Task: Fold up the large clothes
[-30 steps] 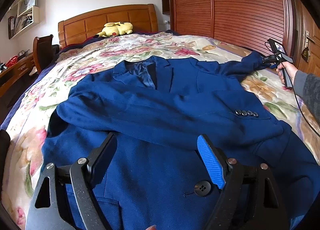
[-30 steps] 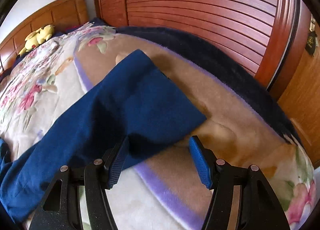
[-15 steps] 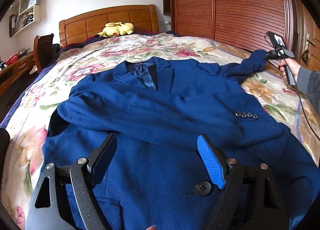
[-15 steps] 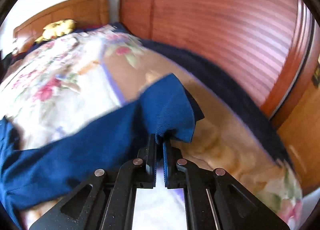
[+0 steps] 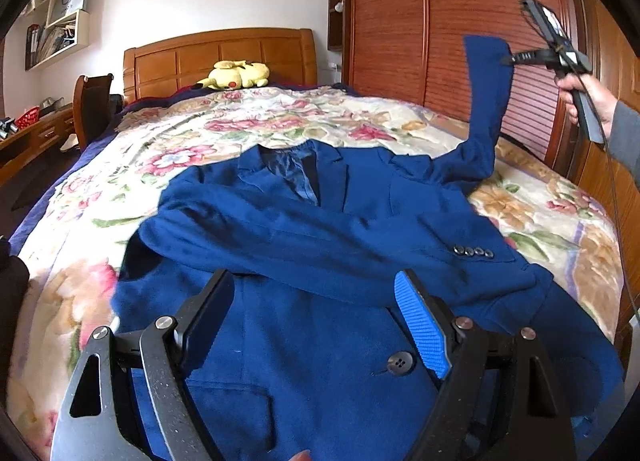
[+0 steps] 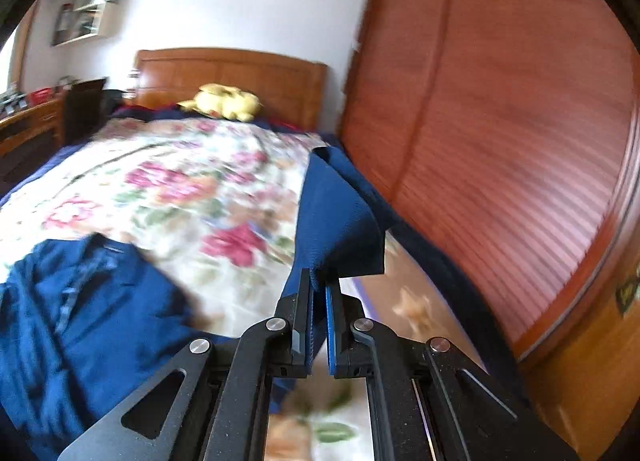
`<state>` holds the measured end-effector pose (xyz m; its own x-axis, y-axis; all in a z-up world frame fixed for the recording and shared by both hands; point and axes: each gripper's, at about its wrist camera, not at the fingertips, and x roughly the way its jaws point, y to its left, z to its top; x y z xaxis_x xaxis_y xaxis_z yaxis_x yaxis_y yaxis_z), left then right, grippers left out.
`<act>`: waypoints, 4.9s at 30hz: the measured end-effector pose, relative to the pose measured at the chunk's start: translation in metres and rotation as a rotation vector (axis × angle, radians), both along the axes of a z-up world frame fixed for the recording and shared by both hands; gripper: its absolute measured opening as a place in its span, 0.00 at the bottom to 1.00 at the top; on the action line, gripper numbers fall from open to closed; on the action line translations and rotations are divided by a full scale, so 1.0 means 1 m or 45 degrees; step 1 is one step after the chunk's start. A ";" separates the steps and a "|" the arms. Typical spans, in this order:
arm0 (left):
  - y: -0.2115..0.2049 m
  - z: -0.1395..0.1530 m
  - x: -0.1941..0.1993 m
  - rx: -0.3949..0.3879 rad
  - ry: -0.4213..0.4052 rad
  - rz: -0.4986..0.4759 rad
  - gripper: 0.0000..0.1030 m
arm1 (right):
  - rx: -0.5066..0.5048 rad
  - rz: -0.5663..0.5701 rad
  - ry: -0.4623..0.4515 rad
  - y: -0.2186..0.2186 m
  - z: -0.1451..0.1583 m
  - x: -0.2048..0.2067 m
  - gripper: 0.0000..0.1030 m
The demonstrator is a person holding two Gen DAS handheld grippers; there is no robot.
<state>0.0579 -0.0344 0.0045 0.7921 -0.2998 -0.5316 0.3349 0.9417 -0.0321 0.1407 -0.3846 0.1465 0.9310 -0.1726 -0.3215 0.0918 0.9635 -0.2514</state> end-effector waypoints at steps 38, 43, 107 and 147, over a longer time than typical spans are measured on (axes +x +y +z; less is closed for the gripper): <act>0.172 0.029 -0.046 -0.109 -0.101 0.369 0.81 | -0.113 0.876 0.199 0.234 -0.029 -0.162 0.05; 0.173 0.027 -0.047 -0.083 -0.107 0.374 0.81 | -0.082 0.896 0.327 0.243 -0.033 -0.153 0.05; 0.131 -0.007 -0.020 -0.012 0.095 0.213 0.81 | 0.073 0.871 0.640 0.254 -0.132 -0.095 0.48; 0.097 -0.038 -0.005 0.059 0.292 0.032 0.04 | 0.164 0.460 0.483 0.153 -0.183 -0.069 0.49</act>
<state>0.0527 0.0630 -0.0334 0.6561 -0.2525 -0.7112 0.3001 0.9519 -0.0611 0.0718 -0.2319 -0.0370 0.7382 0.2004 -0.6442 -0.3255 0.9422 -0.0799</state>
